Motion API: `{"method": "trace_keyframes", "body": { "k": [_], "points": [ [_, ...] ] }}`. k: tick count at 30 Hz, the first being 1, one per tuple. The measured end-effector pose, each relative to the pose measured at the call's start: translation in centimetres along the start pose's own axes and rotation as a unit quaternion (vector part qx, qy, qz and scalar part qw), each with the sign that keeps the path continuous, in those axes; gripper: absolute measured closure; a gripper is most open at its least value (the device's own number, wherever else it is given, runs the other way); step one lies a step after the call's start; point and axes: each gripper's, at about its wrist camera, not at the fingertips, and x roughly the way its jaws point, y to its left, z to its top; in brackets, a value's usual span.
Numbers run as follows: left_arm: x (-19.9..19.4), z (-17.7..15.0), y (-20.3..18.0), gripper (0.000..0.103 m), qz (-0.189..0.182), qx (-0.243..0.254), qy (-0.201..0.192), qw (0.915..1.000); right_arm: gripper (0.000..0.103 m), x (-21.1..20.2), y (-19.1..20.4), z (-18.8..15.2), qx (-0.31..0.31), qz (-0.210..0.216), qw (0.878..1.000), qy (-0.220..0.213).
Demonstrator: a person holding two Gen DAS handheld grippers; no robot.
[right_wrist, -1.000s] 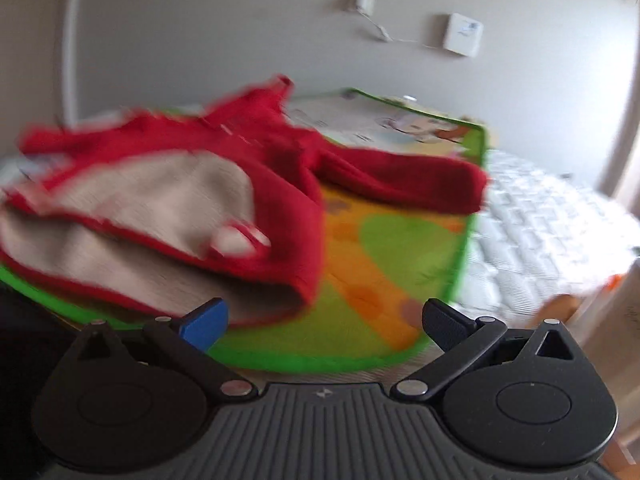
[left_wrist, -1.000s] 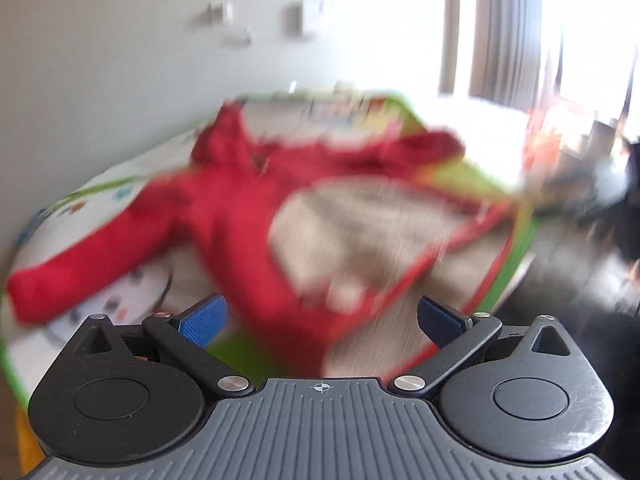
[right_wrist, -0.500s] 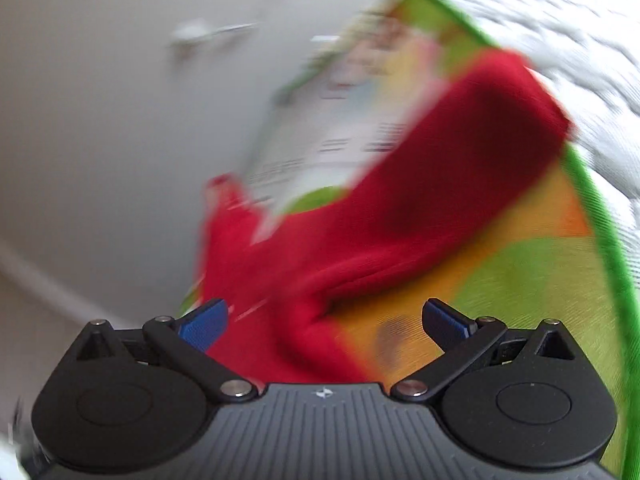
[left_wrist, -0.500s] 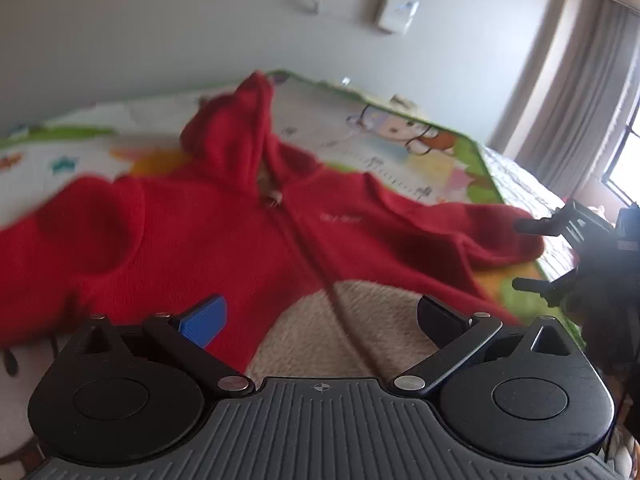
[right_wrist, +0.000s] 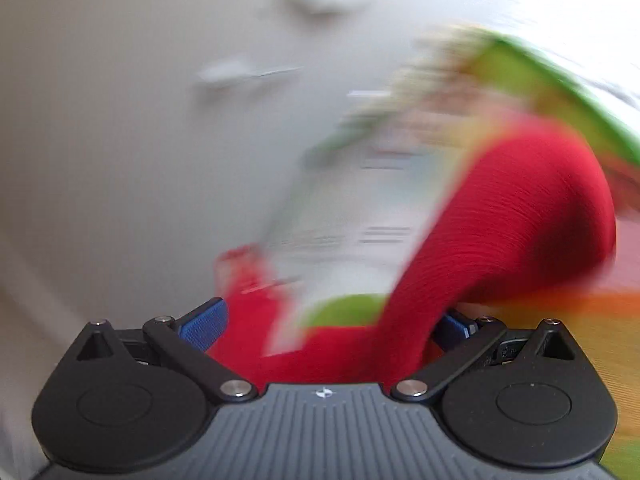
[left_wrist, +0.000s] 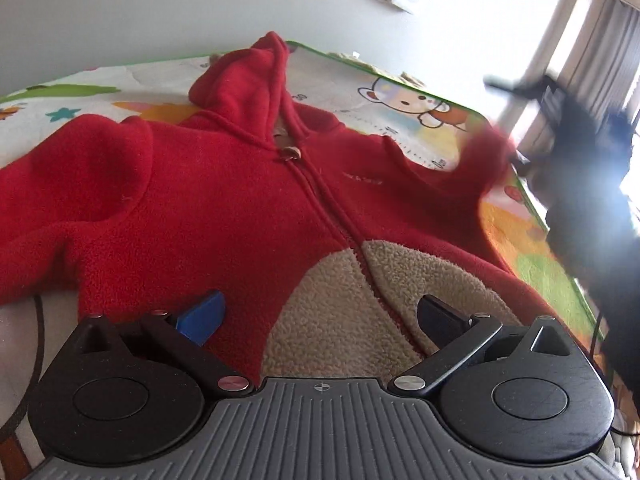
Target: Fold clothes
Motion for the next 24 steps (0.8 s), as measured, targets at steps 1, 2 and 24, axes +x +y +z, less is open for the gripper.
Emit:
{"method": "trace_keyframes", "body": {
  "k": [1,2,24],
  "points": [
    [0.0,0.0,-0.1,0.0,0.0,0.002,0.001,1.0,0.0,0.7,3.1,-0.8,-0.059,0.033,0.997,0.029],
    [0.1,0.0,-0.2,0.0,-0.001,0.005,0.001,1.0,0.0,1.4,6.0,-1.9,-0.114,0.061,0.99,0.061],
    [0.0,0.2,0.0,0.0,-0.002,-0.007,-0.005,1.0,0.0,2.1,8.3,-10.8,-0.252,-0.022,0.958,0.136]
  ]
}}
